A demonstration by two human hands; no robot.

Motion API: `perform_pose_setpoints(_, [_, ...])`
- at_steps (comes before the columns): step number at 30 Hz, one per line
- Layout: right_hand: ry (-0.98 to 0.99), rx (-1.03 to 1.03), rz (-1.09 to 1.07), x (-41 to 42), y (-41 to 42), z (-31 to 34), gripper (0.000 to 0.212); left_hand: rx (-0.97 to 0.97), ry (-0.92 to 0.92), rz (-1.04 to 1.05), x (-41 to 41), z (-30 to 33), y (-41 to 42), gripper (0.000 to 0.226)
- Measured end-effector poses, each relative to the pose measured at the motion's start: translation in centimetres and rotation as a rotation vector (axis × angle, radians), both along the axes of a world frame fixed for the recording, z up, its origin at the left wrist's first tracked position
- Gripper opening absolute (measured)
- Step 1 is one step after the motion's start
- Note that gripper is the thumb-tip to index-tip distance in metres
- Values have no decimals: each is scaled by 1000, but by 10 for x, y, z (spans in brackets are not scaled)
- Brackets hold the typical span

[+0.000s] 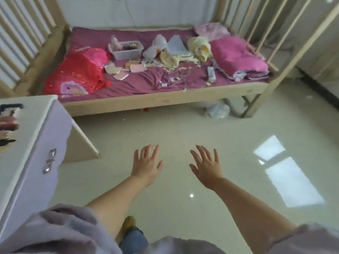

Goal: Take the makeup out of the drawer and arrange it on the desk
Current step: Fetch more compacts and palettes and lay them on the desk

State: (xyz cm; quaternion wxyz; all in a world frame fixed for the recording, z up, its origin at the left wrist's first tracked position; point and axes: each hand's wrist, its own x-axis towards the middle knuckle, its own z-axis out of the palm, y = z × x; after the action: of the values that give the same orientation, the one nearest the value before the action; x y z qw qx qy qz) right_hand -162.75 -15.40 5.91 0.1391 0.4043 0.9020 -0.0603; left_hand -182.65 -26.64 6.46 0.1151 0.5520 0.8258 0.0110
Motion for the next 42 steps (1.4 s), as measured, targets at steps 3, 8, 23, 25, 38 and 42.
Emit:
perform_pose_setpoints(3, [32,-25,-197,76,21,-1,67,-35,-10,-211,59,-3,68,62])
perform_pose_setpoints(8, [57,-37,-492,161,61,-21,70,-81,10,-506,137,-17,171,59])
perform_pose_setpoints(23, [204,-23,-1279,326,208,-20,68,-151,76,-1135,365,-29,452,58])
perform_pose_setpoints(25, [185,-46,-1374,368,214,-26,61,-174,48,-1227,417,-35,466,59])
perform_pose_setpoints(38, [45,-70,-1484,694,318,-20,50,-127,-63,-1352,745,-30,594,59])
perform_pose_setpoints(42, [62,-87,-1411,752,390,-22,50,-136,-69,-1333,806,-34,666,60])
